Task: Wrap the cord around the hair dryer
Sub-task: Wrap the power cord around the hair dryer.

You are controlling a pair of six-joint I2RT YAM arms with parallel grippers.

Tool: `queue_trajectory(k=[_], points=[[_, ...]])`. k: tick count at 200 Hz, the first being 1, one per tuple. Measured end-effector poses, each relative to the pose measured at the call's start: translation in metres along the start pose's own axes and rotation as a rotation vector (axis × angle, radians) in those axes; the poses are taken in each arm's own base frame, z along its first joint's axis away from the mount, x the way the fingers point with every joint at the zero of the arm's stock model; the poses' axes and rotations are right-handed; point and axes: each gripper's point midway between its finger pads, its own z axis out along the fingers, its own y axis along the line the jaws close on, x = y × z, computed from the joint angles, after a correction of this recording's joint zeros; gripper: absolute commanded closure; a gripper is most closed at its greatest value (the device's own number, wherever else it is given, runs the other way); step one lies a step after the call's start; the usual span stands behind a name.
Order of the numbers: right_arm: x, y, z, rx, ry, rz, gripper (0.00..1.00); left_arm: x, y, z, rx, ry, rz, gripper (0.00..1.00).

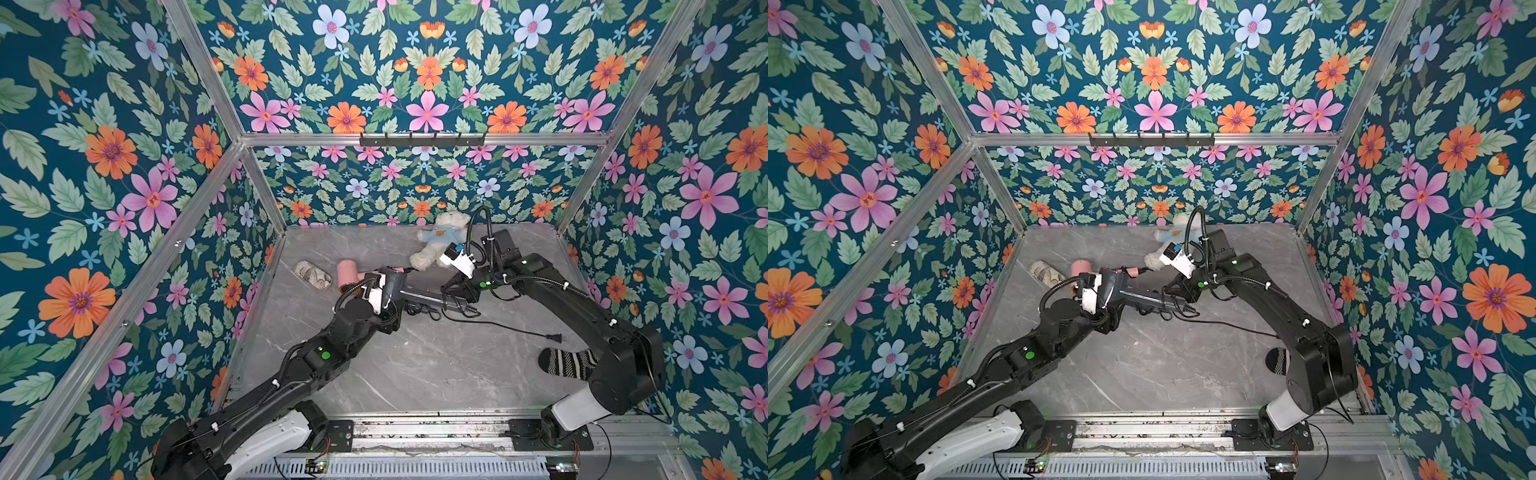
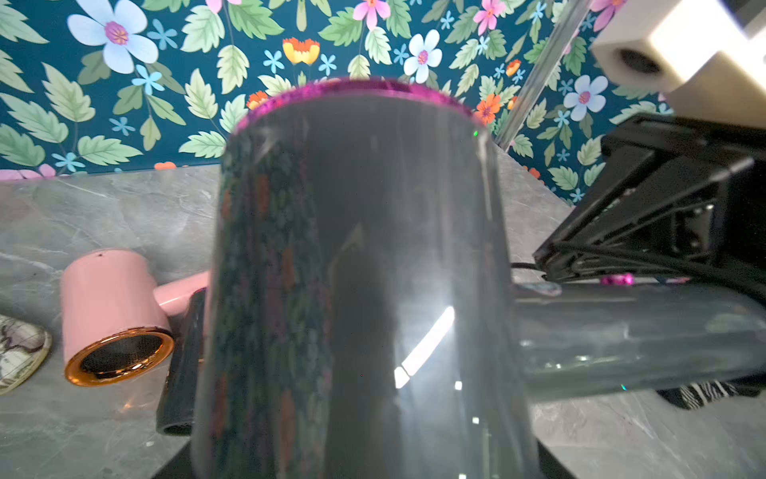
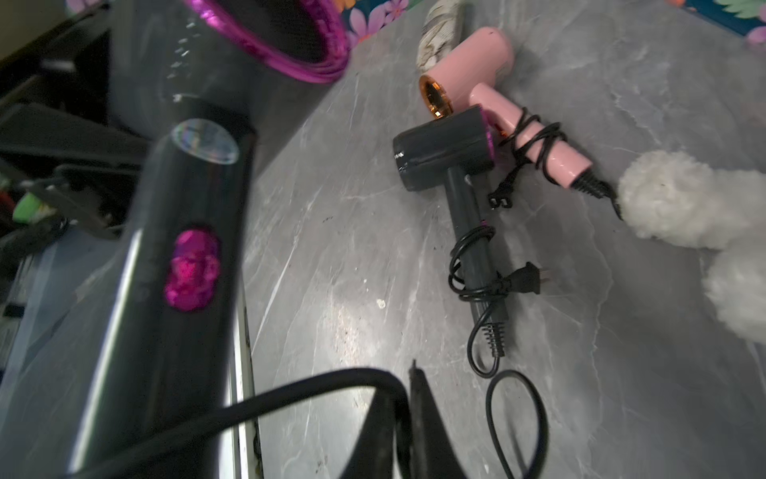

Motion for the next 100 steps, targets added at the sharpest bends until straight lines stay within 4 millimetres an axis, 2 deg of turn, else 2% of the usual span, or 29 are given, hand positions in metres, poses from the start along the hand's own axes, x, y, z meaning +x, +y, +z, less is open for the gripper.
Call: queue_trajectory(k=[6, 26, 31, 56, 85, 100], points=[[-0.001, -0.006, 0.000, 0.005, -0.022, 0.017, 0.60, -0.006, -0.002, -0.001, 0.005, -0.011, -0.005, 1.00], [-0.004, -0.025, -0.005, 0.042, -0.076, 0.087, 0.58, -0.025, -0.012, -0.002, 0.039, -0.048, -0.037, 1.00], [-0.006, -0.028, -0.006, 0.046, -0.090, 0.096, 0.52, -0.029, -0.014, -0.002, 0.043, -0.053, -0.041, 1.00], [-0.010, -0.040, -0.010, 0.062, -0.147, 0.122, 0.50, -0.037, -0.010, 0.001, -0.004, -0.047, -0.066, 1.00], [0.006, -0.072, -0.015, 0.100, -0.196, 0.220, 0.50, -0.038, -0.003, 0.003, -0.064, -0.021, -0.093, 1.00], [0.017, -0.080, -0.016, 0.112, -0.201, 0.268, 0.50, -0.041, 0.000, 0.002, -0.089, -0.015, -0.105, 1.00]])
